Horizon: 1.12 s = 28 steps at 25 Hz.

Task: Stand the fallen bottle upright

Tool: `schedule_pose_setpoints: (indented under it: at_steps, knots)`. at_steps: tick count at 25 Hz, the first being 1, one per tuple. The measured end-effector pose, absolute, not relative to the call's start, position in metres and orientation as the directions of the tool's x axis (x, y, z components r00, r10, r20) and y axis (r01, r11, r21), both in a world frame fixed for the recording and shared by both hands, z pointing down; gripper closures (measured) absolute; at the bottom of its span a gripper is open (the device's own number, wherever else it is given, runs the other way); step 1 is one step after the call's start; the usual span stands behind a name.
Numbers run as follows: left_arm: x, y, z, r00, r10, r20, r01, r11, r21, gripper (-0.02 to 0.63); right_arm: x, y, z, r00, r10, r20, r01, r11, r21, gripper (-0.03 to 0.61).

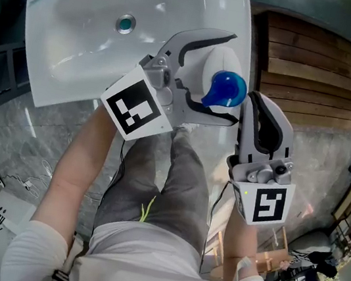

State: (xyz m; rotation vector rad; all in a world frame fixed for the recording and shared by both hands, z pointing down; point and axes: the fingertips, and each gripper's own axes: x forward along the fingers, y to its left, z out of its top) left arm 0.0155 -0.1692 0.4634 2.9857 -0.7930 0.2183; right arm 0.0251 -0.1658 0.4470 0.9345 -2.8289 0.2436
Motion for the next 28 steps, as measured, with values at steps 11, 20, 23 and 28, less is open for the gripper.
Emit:
schedule_pose_setpoints:
  at_steps: [11,20,23,28]
  knots:
    - [-0.008,-0.153,0.449,0.84,-0.524,0.139,-0.533,-0.846,0.034,0.069,0.043,-0.159,0.438,-0.763,-0.615,0.2,-0.638,0.765,-0.083,0.537]
    - [-0.029,-0.135,0.43,0.803,-0.583,0.124,-0.593,-0.802,0.074,0.069,0.059,-0.144,0.41,-0.712,-0.669,0.213,-0.694,0.717,-0.068,0.537]
    - [-0.041,-0.134,0.417,0.769,-0.63,0.103,-0.639,-0.761,0.112,0.071,0.062,-0.133,0.394,-0.701,-0.68,0.214,-0.704,0.708,-0.056,0.537]
    - [-0.053,-0.122,0.401,0.728,-0.667,0.16,-0.682,-0.728,0.068,0.072,0.054,-0.11,0.359,-0.696,-0.69,0.2,-0.709,0.705,-0.035,0.537]
